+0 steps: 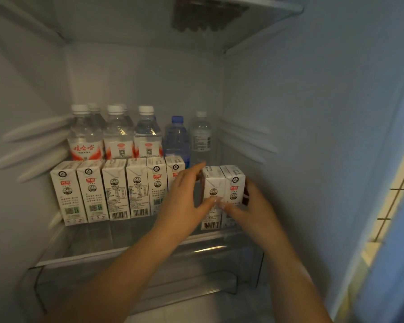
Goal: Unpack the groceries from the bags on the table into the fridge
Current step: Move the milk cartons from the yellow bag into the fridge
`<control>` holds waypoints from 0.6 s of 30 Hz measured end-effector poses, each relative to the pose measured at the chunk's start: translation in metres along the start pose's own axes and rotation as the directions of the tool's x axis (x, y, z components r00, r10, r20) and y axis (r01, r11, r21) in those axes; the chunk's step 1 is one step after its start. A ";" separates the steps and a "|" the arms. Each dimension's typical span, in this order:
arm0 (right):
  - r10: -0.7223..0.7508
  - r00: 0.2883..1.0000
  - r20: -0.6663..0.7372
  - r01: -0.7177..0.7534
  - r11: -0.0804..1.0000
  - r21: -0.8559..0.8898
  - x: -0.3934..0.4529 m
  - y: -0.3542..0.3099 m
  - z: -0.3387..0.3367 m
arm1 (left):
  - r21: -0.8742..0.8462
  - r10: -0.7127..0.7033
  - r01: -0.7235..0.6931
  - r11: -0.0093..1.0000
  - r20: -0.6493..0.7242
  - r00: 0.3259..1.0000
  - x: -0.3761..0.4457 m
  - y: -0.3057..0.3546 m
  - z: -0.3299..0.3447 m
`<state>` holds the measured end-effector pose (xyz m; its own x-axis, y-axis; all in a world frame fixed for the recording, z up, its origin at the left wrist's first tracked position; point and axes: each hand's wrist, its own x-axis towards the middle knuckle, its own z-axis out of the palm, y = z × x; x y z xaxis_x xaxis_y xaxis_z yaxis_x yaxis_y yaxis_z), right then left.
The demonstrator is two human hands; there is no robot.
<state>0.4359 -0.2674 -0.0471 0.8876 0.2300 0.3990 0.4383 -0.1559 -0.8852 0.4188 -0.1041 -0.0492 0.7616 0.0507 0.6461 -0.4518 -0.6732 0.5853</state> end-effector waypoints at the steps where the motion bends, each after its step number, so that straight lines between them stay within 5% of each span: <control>1: -0.001 1.000 0.010 0.002 1.000 -0.018 -0.001 0.001 -0.001 | 0.128 0.074 -0.075 0.989 0.010 0.997 -0.003 0.000 -0.004; 4: -0.005 0.999 0.038 0.007 0.999 -0.053 -0.003 0.006 -0.002 | 0.444 0.287 -0.269 0.855 0.028 0.958 -0.006 -0.003 -0.012; 6: -0.012 0.999 0.043 0.016 0.996 -0.093 -0.003 0.009 -0.001 | 0.553 0.299 -0.277 0.785 0.054 0.953 -0.005 -0.007 -0.013; 18: -0.048 0.999 0.026 0.050 0.995 -0.086 0.022 0.021 0.013 | 0.740 0.270 -0.211 0.639 0.041 0.962 0.012 -0.013 -0.013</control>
<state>0.4628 -0.2535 -0.0602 0.8615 0.2622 0.4347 0.4929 -0.2265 -0.8401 0.4278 -0.0851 -0.0427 0.6297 -0.1629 0.7596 -0.1053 -0.9866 -0.1243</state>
